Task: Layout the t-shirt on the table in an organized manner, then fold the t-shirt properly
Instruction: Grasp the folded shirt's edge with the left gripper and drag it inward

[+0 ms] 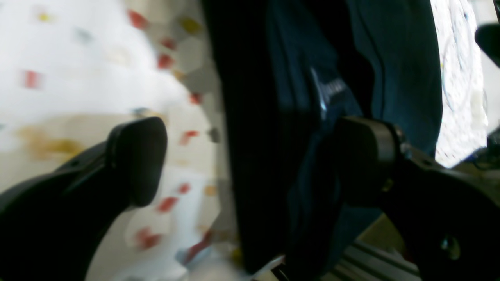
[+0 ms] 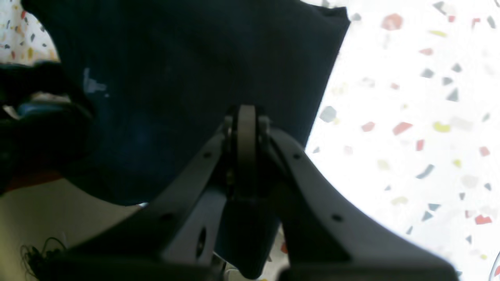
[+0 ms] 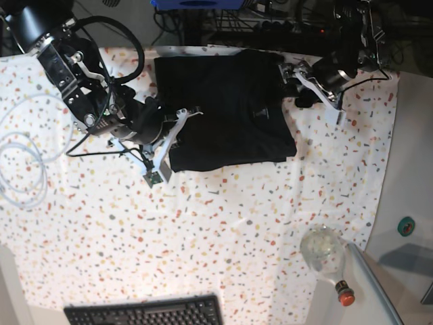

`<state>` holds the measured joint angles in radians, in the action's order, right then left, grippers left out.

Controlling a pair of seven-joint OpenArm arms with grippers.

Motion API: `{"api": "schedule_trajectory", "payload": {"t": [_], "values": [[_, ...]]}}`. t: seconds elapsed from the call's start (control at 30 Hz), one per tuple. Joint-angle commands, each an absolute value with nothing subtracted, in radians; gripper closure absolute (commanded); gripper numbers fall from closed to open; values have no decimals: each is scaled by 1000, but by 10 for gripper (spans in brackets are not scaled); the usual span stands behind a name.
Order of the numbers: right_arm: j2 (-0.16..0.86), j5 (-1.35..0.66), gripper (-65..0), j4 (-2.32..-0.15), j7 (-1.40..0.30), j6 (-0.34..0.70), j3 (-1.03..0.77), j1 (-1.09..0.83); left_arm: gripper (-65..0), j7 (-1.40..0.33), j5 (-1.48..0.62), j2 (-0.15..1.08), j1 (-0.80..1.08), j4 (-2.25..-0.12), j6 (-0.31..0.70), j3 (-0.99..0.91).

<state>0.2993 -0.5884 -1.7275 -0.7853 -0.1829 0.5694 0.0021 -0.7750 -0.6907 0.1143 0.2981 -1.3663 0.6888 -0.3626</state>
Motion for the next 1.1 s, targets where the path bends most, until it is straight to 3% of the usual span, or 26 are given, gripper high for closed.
{"api": "schedule_trajectory", "payload": {"t": [0.0, 0.3, 0.37, 0.47, 0.53, 0.67, 0.9, 1.07], "values": [[306, -591, 0, -1742, -768, -177, 565, 16, -650, -773, -704, 117, 280, -1357, 698, -354], [308, -591, 0, -1742, -768, -177, 562, 15, -650, -773, -700, 102, 199, -1213, 698, -335], [308, -591, 0, -1741, -768, -177, 519, -4, -502, -773, -656, 102, 196, -1213, 698, -335], [303, -591, 0, -1741, -768, -177, 409, -39, -176, -774, -570, 101, 193, -1216, 698, -335], [303, -591, 0, -1739, -768, -176, 343, -58, 0, -780, -532, 105, 177, -1216, 698, -335], [306, -591, 0, -1738, -768, -176, 217, -88, 0, -782, -441, 147, 133, -1218, 698, -274], [306, -591, 0, -1738, -768, -174, 68, -125, 0, -782, -209, 263, -97, -1216, 698, 157], [306, -591, 0, -1736, -768, -174, -5, -151, 0, -777, -8, 231, -269, -1208, 698, 463]]}}
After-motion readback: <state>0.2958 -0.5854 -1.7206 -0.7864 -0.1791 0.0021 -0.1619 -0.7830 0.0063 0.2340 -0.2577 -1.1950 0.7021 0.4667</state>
